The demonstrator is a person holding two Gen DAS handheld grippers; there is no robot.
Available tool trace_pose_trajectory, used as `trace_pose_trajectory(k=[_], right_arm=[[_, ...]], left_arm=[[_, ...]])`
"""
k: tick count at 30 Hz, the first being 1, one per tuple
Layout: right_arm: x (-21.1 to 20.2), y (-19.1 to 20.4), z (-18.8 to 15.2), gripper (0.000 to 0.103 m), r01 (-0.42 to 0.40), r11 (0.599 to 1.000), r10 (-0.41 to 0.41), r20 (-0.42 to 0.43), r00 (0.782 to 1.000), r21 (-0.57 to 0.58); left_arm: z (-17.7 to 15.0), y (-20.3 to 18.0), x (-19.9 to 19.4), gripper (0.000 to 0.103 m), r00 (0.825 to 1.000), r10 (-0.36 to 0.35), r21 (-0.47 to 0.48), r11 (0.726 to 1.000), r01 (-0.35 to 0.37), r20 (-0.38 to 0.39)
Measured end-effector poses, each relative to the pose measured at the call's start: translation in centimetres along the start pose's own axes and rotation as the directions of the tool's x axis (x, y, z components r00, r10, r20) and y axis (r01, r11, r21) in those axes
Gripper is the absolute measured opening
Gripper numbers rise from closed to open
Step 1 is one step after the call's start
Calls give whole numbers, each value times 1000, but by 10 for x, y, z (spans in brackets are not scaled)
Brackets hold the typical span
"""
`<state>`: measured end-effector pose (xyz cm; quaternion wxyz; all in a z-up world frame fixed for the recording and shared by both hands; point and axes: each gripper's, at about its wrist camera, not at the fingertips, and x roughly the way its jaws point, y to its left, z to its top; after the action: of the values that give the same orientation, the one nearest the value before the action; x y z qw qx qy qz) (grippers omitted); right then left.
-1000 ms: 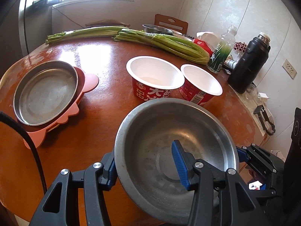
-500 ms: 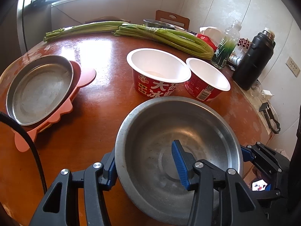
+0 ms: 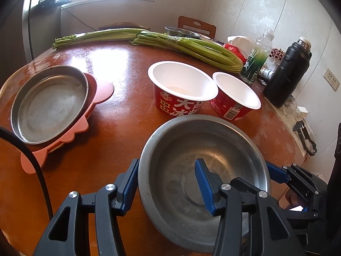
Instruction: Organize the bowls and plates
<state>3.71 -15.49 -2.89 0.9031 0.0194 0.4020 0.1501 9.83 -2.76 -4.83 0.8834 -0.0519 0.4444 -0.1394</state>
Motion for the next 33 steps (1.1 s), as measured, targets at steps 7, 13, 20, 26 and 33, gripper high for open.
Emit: trace_pose_trajectory(k=[7,13,20,26,33], right_arm=[[-7,-5,2,57,12,1000,-12,25,1000,17],[-13,-8,6,57,23,999,-24,47,999,24],[-27,-13,13,57,11,999,-15,84,996,40],[-31,-20,25,57,-4,998,-3,113,994,59],[-26,-21,40,57,-26,998,18,120,993,65]], left_arm=[[0,1,-5,52,1000,2,-4,1000,-2,12],[1,3,-14,52,999,5,-8,1000,-5,32],[5,5,-29,53,998,13,-11,1000,-12,69],[11,7,-34,53,996,21,-17,1000,-20,83],[24,11,-37,54,995,28,-14,1000,-27,100]])
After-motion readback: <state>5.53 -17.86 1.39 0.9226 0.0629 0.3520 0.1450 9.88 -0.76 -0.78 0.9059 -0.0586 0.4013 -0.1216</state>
